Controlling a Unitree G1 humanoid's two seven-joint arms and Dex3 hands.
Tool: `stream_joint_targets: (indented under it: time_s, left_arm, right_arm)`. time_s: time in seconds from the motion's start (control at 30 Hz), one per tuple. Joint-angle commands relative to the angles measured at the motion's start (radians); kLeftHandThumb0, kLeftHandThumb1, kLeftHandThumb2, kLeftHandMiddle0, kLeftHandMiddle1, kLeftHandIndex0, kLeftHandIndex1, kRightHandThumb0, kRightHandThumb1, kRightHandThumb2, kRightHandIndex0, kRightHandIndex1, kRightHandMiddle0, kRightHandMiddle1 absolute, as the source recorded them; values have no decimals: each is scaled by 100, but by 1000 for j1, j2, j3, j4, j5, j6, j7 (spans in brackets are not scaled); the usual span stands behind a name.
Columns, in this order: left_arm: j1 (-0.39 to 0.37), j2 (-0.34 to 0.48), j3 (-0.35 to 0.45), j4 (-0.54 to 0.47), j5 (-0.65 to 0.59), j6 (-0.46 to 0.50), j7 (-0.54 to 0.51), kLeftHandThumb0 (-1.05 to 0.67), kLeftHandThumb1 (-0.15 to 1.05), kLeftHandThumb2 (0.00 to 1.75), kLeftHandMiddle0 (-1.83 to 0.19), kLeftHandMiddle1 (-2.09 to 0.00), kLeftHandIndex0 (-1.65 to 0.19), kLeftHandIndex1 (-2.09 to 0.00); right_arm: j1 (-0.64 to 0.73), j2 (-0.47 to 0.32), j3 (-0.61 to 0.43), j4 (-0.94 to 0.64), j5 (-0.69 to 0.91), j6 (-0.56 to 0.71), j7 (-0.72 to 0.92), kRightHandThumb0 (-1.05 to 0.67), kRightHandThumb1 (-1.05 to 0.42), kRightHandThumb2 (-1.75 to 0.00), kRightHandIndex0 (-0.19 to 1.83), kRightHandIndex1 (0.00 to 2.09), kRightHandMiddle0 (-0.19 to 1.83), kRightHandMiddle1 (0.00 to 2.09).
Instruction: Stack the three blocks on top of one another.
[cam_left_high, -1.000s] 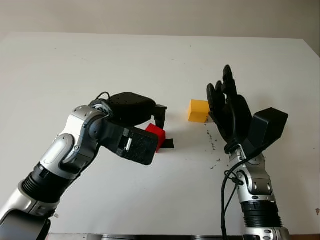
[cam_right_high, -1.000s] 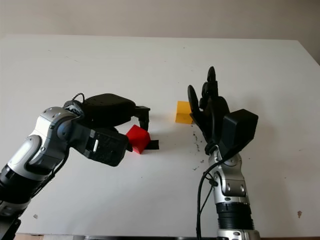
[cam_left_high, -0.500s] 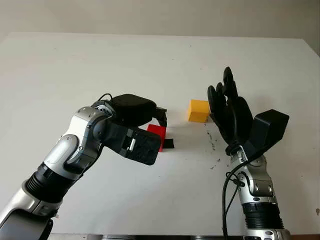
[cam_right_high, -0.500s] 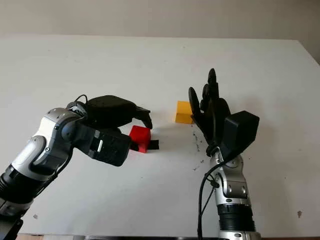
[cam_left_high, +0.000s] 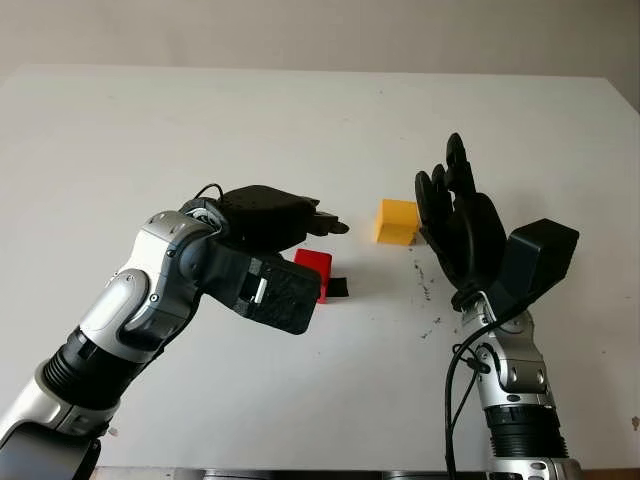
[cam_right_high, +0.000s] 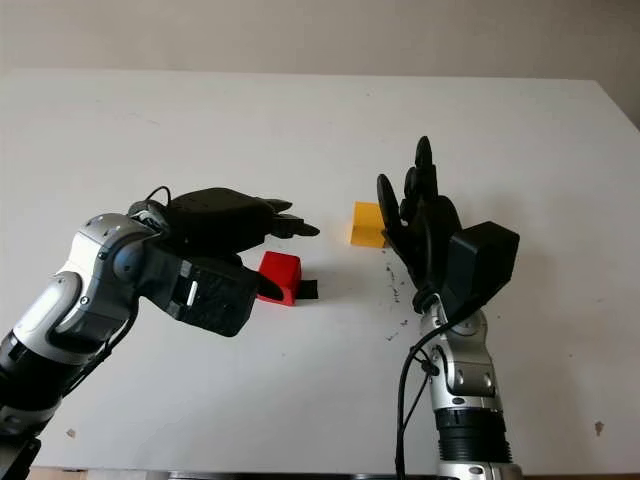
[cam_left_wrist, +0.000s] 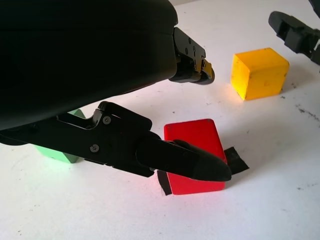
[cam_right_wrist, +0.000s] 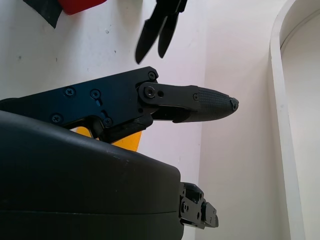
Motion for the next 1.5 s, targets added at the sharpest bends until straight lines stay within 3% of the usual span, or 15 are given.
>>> stream_joint_targets:
  time_s: [0.0, 0.1, 0.27, 0.47, 0.73, 0.93, 1.0, 1.13, 1.3, 1.47]
  left_arm:
    - [16, 9, 29, -28, -18, 12, -1, -74, 105, 9, 3, -3, -6, -6]
    - [22, 16, 67, -57, -61, 40, -11, -76, 105, 9, 5, -3, -4, -5]
    - [44, 24, 195, -132, -182, 138, -6, -79, 104, 9, 6, -4, 0, -4]
    - [139, -86, 398, -158, -344, 164, 239, -79, 102, 6, 1, -8, 1, -4]
    - [263, -232, 579, -93, -514, -4, 583, -71, 101, 5, 11, -4, 5, -3]
    - [332, -257, 632, -1, -541, -121, 744, -72, 104, 8, 5, -7, 2, -6]
    - [364, -253, 639, 9, -543, -135, 765, -72, 105, 16, 3, -7, 0, -7]
    - [426, -284, 663, 4, -607, -153, 790, -69, 105, 46, 5, -5, 4, -4]
    - [486, -320, 652, -27, -635, -135, 821, -75, 105, 52, 15, -3, 13, -1]
    - [539, -361, 644, -22, -686, -179, 822, -67, 105, 56, 17, -4, 16, -1]
  right_arm:
    - [-6, -13, -2, -4, 2, -8, 5, -62, -105, -46, -19, 0, -19, 0]
    - [-4, -12, -5, -7, 6, -5, 3, -63, -105, -46, -19, 0, -19, 0]
    - [-3, -23, -9, -1, 7, -12, 12, -63, -105, -46, -19, 0, -19, 0]
    - [-18, -25, -10, 12, 14, -16, 17, -63, -105, -45, -19, 0, -19, 0]
    - [-29, -50, -14, -26, -4, 27, -3, -66, -105, -42, -19, 0, -18, 1]
    - [-50, -88, -10, -31, -10, 16, 19, -65, -105, -44, -19, 0, -16, 4]
    - [-70, -108, -15, -13, -15, -13, 32, -64, -105, -41, -19, 1, -16, 5]
    - [-134, -175, -27, 32, -40, -46, 55, -68, -100, -12, -16, 4, -13, 6]
    - [-214, -300, 4, 64, -145, -29, 78, -70, -93, -4, -14, 6, -12, 7]
    - [-264, -382, 37, 105, -217, -61, 126, -71, -89, -3, -12, 7, -7, 8]
